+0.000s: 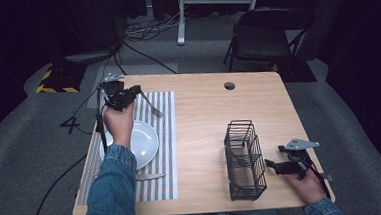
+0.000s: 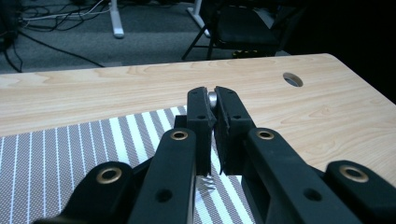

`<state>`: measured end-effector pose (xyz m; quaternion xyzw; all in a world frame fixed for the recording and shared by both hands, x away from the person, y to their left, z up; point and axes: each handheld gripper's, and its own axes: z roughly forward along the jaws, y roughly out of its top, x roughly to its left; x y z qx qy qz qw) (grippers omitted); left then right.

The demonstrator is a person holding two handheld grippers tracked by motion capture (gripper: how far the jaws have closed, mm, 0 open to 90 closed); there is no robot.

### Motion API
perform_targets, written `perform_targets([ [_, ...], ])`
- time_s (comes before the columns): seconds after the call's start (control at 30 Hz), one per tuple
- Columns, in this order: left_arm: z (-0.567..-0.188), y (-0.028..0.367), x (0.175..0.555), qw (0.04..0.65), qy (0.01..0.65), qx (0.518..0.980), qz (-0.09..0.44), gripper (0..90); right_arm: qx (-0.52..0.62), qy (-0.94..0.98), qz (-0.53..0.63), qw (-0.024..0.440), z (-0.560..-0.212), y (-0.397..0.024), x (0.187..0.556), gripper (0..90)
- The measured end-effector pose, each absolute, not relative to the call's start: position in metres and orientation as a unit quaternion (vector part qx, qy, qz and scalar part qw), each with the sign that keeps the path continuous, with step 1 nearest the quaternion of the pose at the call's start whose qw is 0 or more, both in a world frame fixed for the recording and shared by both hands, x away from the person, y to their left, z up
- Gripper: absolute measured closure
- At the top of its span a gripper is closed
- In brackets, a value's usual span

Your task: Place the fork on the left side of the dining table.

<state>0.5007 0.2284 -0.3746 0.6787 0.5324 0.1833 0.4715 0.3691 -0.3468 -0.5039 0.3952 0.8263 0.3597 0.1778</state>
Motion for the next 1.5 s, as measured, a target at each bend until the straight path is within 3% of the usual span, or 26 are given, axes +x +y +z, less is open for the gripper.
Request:
perform_targets([
  [0.3,-0.381,0.243,0.506,0.443,0.557,0.675,0.194,80.6,0.396,0.826,0.359,0.178,-0.504,-0.347,0.369,15.3],
  [0.97,-0.398,0.273,0.516,0.408,0.607,0.66,0.174,57.0,0.398,0.825,0.359,0.18,-0.504,-0.347,0.369,15.2],
  [1.5,-0.418,0.289,0.527,0.398,0.632,0.645,0.16,52.3,0.398,0.825,0.359,0.18,-0.504,-0.347,0.369,15.1],
])
